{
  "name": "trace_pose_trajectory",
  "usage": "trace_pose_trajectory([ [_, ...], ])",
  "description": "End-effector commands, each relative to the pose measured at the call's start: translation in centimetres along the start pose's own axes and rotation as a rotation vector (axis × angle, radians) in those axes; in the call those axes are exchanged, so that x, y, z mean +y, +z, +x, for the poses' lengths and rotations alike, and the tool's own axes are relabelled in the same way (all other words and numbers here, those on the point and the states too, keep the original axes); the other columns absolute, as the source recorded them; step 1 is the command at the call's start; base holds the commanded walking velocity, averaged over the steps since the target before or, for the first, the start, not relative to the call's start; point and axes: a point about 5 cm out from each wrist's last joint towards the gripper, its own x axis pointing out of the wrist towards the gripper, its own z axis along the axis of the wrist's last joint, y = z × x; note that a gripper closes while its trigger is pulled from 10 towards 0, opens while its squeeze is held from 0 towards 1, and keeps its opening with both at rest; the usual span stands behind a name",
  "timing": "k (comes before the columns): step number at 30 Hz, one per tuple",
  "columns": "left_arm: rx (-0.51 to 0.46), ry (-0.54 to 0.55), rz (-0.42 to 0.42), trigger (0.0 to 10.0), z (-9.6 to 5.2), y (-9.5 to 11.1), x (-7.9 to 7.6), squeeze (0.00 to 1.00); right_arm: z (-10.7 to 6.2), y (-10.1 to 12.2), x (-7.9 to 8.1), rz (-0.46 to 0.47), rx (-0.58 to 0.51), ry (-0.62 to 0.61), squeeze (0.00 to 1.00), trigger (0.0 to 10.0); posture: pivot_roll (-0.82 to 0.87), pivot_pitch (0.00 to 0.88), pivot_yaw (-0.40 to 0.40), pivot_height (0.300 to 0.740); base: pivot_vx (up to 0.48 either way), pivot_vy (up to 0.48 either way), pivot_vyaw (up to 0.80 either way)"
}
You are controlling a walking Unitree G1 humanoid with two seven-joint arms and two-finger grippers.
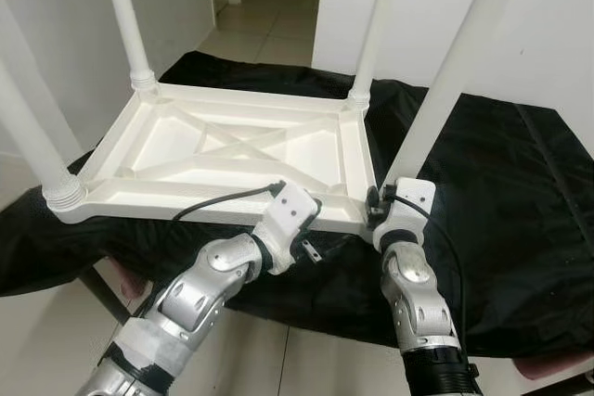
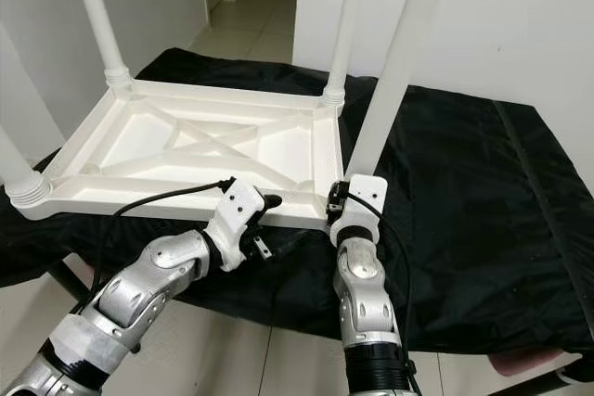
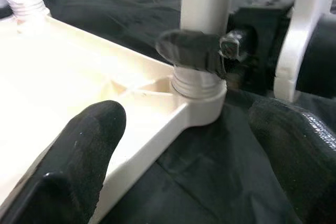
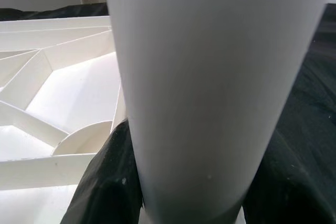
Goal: Building children table
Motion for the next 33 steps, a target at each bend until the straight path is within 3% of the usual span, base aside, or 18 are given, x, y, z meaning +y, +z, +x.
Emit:
trace_pose_trajectory([
  [1, 0.012, -0.089, 0.016, 10.0, -0.1, -0.1, -0.3, 0.00, -1.1, -2.0, -0.1, 0.060, 0.090, -0.025, 0.00, 10.0, -0.07, 0.000, -0.017, 0.740, 0.000, 0.000, 0.00],
  [2, 0.012, -0.089, 0.018, 10.0, -0.1, -0.1, -0.3, 0.00, -1.3, -1.8, -0.2, 0.065, 0.072, -0.008, 0.39, 10.0, -0.07, 0.000, -0.010, 0.740, 0.000, 0.000, 0.00],
  [3, 0.013, -0.090, 0.020, 10.0, -0.1, -0.1, -0.2, 0.00, -1.5, -1.6, -0.2, 0.085, 0.058, 0.019, 1.00, 10.0, -0.07, 0.000, -0.010, 0.740, 0.000, 0.000, 0.00],
  [11, 0.014, -0.101, 0.026, 10.0, -0.2, -0.3, -0.3, 0.00, -1.9, -0.6, -1.4, 0.075, 0.027, 0.207, 1.00, 10.0, -0.08, 0.000, -0.018, 0.740, 0.000, 0.000, 0.00],
  [12, -0.008, -0.117, 0.003, 10.0, -0.1, 0.3, -0.3, 0.00, -1.5, -0.3, -2.2, 0.024, 0.022, 0.254, 0.00, 10.0, -0.07, 0.000, -0.030, 0.740, 0.000, 0.000, 0.00],
  [16, -0.049, -0.146, -0.005, 10.0, 0.0, 1.8, -0.1, 0.00, -0.3, 0.5, -4.6, -0.093, 0.027, 0.420, 0.00, 10.0, -0.06, 0.000, -0.044, 0.740, 0.000, 0.000, 0.00],
  [19, -0.057, -0.138, 0.008, 10.0, 0.0, 2.1, 0.0, 0.00, -0.1, 0.5, -5.3, -0.179, 0.022, 0.509, 0.00, 10.0, -0.06, 0.000, -0.052, 0.740, 0.000, 0.000, 0.00],
  [24, -0.078, -0.127, 0.005, 10.0, 0.1, 2.6, -0.1, 0.00, 0.4, 0.4, -6.3, -0.190, 0.032, 0.578, 0.00, 10.0, -0.05, 0.000, -0.052, 0.740, 0.000, 0.000, 0.00],
  [25, -0.074, -0.133, 0.012, 10.0, 0.2, 2.4, -0.3, 0.00, 0.7, 0.6, -6.3, -0.211, 0.039, 0.658, 0.00, 10.0, -0.05, 0.000, -0.051, 0.740, 0.000, 0.000, 0.00],
  [33, -0.034, -0.149, 0.044, 10.0, 0.0, 1.9, -0.3, 0.00, 1.9, 1.2, -6.0, -0.235, 0.029, 0.809, 0.00, 10.0, -0.03, 0.000, -0.046, 0.740, 0.000, 0.000, 0.00],
])
